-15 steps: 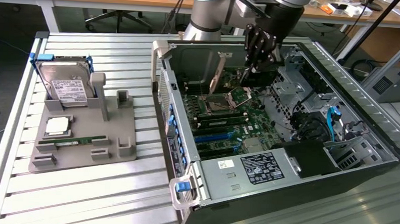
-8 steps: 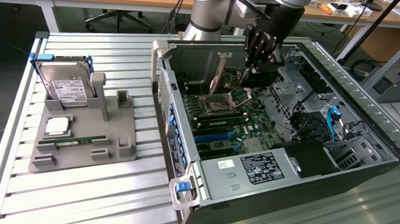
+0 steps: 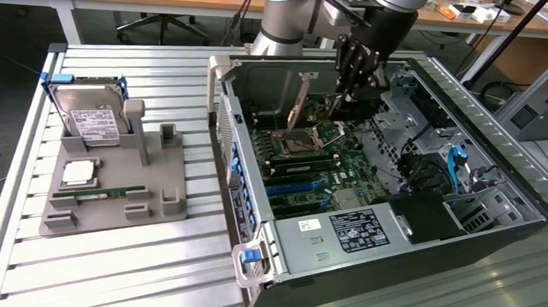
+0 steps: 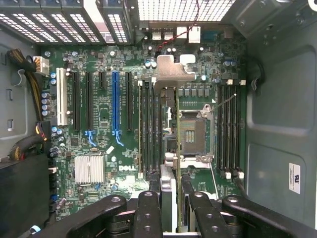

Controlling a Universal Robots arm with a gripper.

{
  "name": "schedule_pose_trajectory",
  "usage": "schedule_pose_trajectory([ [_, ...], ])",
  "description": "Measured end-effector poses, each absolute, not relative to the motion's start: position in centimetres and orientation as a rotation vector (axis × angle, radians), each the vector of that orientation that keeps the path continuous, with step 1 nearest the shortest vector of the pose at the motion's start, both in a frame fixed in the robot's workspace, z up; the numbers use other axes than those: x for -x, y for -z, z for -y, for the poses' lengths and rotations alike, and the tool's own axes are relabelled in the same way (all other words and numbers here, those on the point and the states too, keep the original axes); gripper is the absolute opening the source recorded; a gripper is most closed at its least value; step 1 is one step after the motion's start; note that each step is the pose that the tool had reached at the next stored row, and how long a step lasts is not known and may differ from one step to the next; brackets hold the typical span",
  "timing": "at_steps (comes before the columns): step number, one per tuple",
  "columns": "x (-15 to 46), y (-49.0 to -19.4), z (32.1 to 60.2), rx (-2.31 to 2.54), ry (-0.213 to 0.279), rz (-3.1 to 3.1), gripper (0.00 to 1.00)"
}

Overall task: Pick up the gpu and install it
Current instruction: 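Insert the gpu into the slot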

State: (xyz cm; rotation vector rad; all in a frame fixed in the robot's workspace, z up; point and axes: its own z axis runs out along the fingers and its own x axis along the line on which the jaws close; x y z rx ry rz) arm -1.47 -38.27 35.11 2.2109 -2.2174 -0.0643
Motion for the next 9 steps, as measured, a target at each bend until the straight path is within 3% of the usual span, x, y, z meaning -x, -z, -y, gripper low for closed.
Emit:
schedule_pose_trajectory([
  [9, 1.47, -35.07, 38.44, -2.211, 0.064, 2.217, 0.27],
])
